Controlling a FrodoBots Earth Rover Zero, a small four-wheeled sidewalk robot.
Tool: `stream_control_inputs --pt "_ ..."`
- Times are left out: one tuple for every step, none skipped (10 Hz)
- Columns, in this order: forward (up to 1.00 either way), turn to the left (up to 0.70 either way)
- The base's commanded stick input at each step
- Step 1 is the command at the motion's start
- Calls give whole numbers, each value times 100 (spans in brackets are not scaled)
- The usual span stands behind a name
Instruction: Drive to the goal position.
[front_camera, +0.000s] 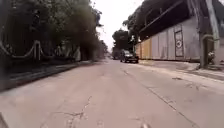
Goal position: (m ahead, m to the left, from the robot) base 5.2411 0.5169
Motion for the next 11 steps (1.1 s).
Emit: stream_control_inputs --pt "100 3" --pt "100 3" --pt "100 3" --pt "100 3" --pt "100 3" --pt "100 3" --pt "100 3" --pt "100 3" --pt "100 3" --pt "100 3" --pt "100 3"
